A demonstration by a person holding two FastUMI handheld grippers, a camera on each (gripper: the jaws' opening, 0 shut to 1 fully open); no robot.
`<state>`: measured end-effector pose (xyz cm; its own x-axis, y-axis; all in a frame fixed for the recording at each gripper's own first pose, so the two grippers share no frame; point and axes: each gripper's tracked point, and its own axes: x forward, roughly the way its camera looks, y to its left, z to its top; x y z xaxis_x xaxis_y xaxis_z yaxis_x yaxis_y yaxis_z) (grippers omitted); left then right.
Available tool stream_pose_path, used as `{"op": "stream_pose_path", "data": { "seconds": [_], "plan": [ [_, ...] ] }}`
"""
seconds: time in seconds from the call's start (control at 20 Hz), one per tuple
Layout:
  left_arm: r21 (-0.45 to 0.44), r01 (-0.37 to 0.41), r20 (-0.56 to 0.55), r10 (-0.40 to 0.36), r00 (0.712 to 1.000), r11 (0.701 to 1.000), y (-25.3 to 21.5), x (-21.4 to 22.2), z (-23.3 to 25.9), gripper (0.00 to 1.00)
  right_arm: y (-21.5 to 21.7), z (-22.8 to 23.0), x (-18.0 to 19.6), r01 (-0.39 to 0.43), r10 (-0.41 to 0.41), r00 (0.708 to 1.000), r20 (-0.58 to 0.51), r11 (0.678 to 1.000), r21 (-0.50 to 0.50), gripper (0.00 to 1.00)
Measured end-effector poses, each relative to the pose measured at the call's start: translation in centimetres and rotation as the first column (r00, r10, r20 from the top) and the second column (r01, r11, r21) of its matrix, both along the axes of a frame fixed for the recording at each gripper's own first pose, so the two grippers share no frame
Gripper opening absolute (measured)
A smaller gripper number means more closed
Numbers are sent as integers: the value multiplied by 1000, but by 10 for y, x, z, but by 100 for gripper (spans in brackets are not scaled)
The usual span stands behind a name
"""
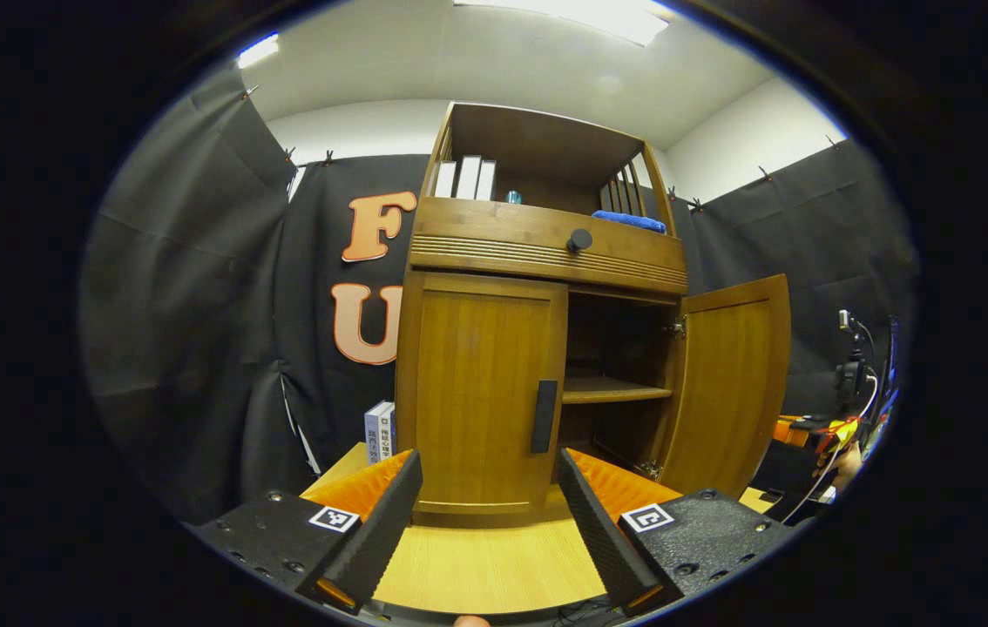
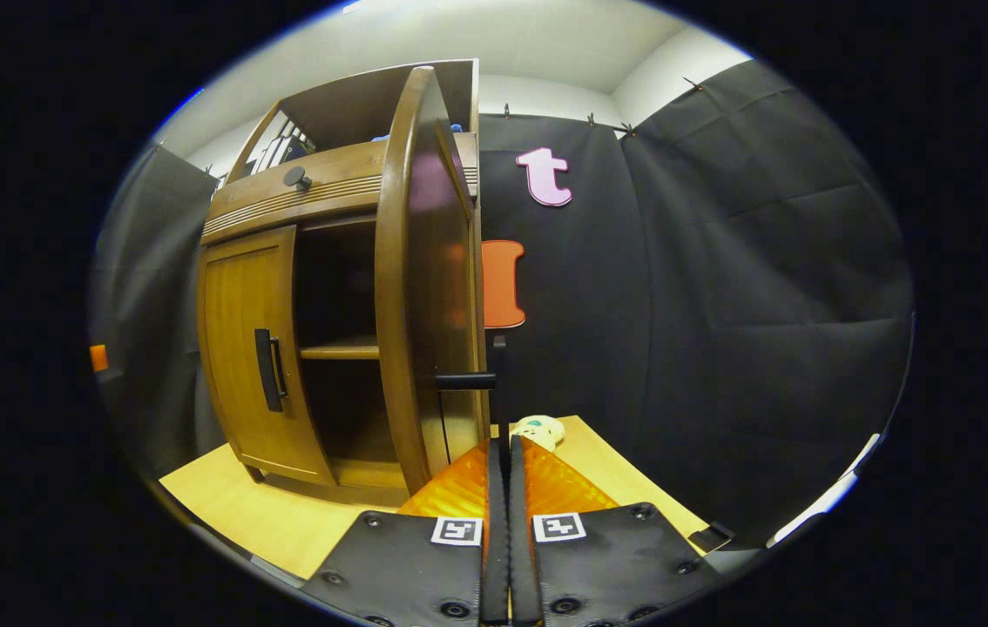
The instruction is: Open the right door of the double-door shoe cabinet with the right hand, and open the left door with the left hand.
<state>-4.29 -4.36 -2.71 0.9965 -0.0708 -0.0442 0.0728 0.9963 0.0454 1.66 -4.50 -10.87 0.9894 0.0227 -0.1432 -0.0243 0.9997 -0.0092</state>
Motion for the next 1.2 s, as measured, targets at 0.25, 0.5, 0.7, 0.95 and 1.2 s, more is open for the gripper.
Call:
{"op": "stream_pose_path", "data": {
  "seconds": [0.25, 0.5, 0.7, 0.95, 1.2],
  "plan": [
    [7, 27, -13, -27, 1000, 1000, -22, 7, -5, 92, -31, 1, -6, 29, -29, 1000, 1, 1000, 4, 0],
    [20, 53, -19, -52, 998, 998, -42, 12, -7, 92, -60, 2, -13, 70, -70, 998, 6, 997, 12, 8],
    [24, 64, -30, -64, 998, 998, -54, 20, -11, 92, -59, -6, -20, 51, -51, 999, -6, 998, 21, 0],
    [28, 76, -61, -74, 995, 997, -70, 43, -27, 92, -67, -3, -25, 81, -81, 997, 7, 997, 17, 0],
    [12, 85, -92, -83, 992, 996, -83, 72, -46, 94, -75, 4, -32, 102, -102, 995, 21, 995, 22, 19]
  ]
}}
